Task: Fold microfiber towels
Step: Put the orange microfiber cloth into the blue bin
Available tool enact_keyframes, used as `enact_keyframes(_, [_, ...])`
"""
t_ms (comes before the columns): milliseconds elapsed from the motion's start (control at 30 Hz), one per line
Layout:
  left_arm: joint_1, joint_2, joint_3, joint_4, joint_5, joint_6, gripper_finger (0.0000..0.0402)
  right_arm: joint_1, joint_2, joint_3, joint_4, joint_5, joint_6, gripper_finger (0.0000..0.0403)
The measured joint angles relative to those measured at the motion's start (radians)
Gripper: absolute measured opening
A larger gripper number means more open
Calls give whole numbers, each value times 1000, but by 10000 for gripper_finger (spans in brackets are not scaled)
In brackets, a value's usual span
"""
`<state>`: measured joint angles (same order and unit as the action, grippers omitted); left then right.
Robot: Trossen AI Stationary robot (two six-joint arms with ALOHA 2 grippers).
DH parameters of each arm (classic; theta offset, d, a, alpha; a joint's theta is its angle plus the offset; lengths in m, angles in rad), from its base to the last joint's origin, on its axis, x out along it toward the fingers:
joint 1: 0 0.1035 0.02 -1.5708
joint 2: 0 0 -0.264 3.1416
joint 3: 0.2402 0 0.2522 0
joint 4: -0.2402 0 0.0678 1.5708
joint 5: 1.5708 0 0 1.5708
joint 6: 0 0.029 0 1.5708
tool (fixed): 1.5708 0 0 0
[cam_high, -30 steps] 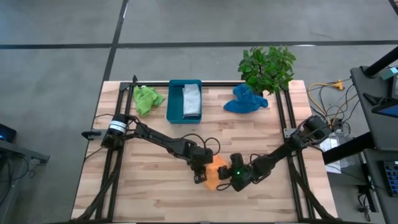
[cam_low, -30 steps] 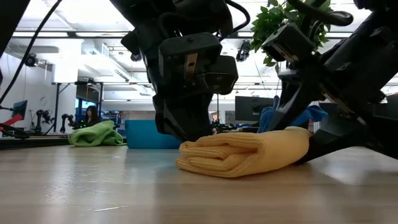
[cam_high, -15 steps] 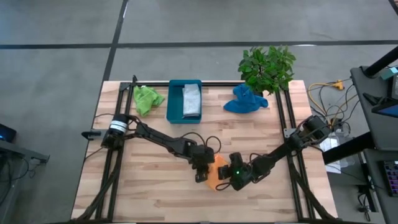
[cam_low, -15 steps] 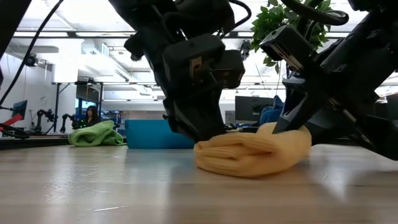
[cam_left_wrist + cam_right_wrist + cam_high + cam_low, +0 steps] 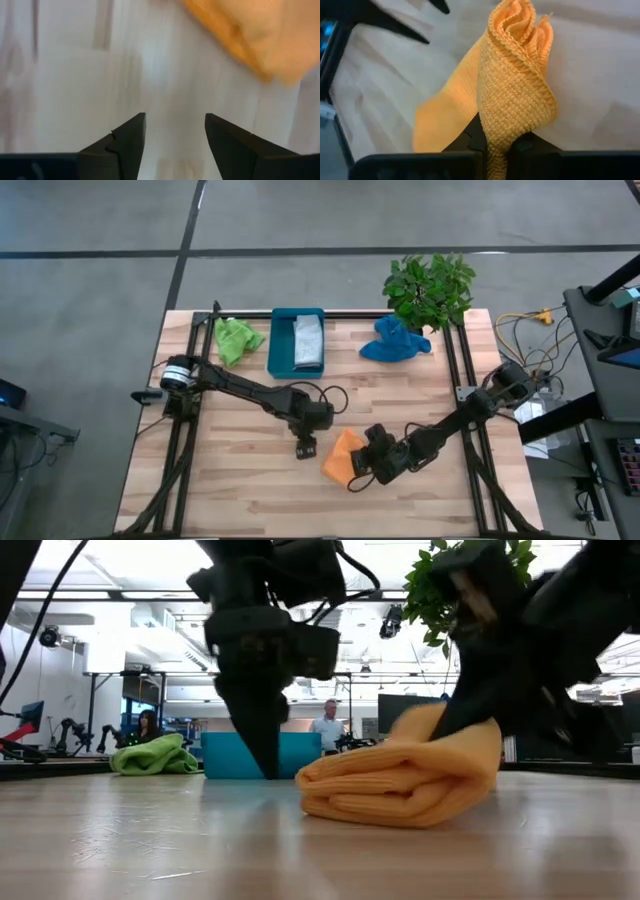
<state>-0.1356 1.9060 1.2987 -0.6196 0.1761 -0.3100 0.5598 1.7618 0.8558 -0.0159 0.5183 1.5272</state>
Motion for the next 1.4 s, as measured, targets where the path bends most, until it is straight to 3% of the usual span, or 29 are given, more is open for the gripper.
enact_keyframes(100, [-1,-35,-12,-47,-16,21,192,-4,-47,0,6,6,-159,20])
enact_keyframes(167, [-1,-71,-39,-96,-85,33,192,-6,-79,6,21,8,-289,19])
enact_keyframes(333, [22,-236,-174,-105,-151,23,192,-18,-135,46,51,-24,-623,19])
enact_keyframes(567, [25,-613,-410,-78,-160,-93,192,-114,-169,114,57,-75,-704,18])
enact_keyframes(767, [0,-991,-583,37,-158,-288,192,-258,-164,188,58,-285,-822,18])
enact_keyframes(933, [-4,-1207,-686,115,-165,-410,192,-404,-155,259,60,-434,-909,18])
enact_keyframes(1133, [-4,-1296,-751,174,-183,-423,192,-555,-140,325,56,-589,-951,18])
enact_keyframes(1400, [8,-1205,-755,420,-313,-299,192,-577,-141,371,60,-734,-1138,18])
